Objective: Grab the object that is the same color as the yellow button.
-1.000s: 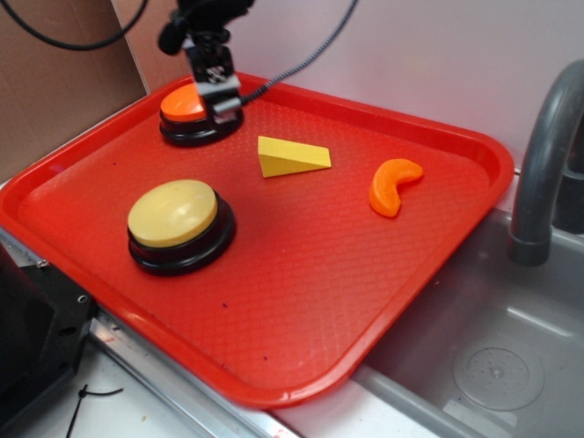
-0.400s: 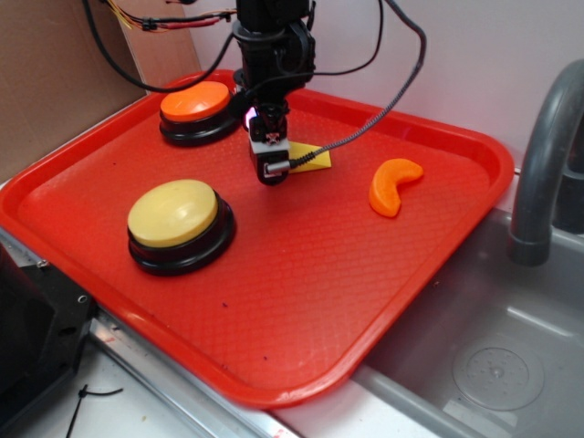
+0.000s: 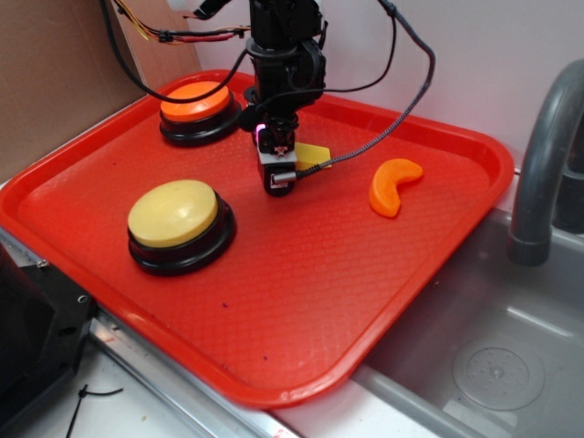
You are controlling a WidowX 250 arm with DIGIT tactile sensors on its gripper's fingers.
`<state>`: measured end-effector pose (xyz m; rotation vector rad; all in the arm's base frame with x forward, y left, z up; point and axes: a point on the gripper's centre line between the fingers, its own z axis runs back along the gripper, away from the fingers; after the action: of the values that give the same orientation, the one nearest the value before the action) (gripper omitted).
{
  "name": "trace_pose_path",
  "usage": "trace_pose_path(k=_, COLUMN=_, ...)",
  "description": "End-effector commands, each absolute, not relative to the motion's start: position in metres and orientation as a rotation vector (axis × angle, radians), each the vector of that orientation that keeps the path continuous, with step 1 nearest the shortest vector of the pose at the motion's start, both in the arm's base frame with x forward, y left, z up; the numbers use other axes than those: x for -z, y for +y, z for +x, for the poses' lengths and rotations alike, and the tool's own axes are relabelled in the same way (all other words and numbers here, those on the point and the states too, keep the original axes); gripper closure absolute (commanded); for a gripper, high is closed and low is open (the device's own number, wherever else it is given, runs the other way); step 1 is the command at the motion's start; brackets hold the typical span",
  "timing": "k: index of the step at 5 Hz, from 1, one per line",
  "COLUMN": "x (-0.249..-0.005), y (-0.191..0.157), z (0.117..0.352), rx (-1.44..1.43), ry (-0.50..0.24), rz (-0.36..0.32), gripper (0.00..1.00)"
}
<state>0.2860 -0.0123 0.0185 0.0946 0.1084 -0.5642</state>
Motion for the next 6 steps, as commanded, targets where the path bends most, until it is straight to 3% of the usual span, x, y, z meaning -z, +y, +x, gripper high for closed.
trace_pose_path(k=1, x=-0.040, y=-0.016, z=0.286, rx=0.547, ry=0.101, rz=0.016, gripper=1.00)
trace_pose_path(k=2, x=-0.078, y=-0.013, z=0.269, rx=0.426, ry=0.099, rz=-0.021, gripper=1.00)
trace_pose_path(k=4, x=-0.145, y=0.014, z=0.221, rx=0.213, ry=-0.050, rz=-0.085, gripper=1.00)
trace_pose_path(k=5, x=-0.167, y=0.025, z=0.195, rx=0.111, ry=-0.092, rz=-0.024, gripper=1.00)
trace_pose_path(k=6, x=-0.171, y=0.030, z=0.187, rx=0.077, ry=-0.083, rz=0.007, gripper=1.00)
